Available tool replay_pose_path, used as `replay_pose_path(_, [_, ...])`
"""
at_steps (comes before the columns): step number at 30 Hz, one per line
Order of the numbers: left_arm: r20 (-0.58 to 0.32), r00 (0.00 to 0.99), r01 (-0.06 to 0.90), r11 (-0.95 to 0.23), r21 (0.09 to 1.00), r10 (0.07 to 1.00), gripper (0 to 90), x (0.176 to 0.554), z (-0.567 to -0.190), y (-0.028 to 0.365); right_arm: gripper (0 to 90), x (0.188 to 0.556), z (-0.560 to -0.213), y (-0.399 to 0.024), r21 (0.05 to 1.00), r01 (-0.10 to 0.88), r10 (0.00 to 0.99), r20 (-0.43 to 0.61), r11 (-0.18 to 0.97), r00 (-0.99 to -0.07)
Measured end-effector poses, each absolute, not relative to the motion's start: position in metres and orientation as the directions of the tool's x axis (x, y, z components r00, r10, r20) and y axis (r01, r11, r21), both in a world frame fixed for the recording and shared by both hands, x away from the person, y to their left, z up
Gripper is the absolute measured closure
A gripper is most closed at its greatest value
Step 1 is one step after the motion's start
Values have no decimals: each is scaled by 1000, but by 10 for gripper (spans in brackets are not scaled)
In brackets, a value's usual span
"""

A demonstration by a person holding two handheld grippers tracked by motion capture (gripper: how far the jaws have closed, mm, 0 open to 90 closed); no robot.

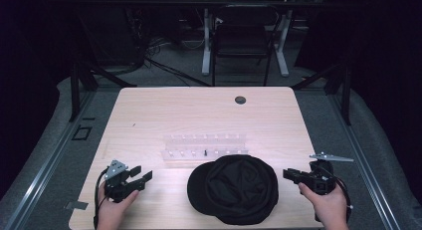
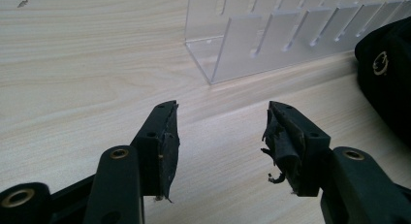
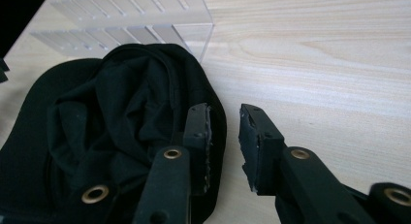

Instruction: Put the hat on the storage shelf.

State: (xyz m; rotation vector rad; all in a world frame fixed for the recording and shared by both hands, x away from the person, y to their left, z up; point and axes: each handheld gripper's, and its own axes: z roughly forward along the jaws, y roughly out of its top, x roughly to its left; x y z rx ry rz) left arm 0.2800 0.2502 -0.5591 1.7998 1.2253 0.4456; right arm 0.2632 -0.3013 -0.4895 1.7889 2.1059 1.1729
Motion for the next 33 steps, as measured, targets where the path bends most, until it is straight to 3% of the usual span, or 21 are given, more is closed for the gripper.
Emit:
replay_pose_path(15, [-193, 457, 573, -122, 810, 869, 476, 280, -560, 249, 756, 271, -468, -281, 570, 807, 908, 240, 153, -342])
replay_pose_path(22, [-190, 459, 573, -126, 810, 868, 476, 280, -560, 247, 756, 278, -461, -278, 536, 831, 913, 246, 152, -325])
replay_pose_path(30, [-192, 459, 575, -125, 809, 868, 476, 280, -561, 248, 743, 292, -454, -273, 425, 890, 917, 268, 163, -295])
replay_pose_path(33, [-192, 461, 577, -128, 807, 866, 476, 280, -561, 247, 731, 299, -454, -271, 359, 913, 931, 225, 196, -288])
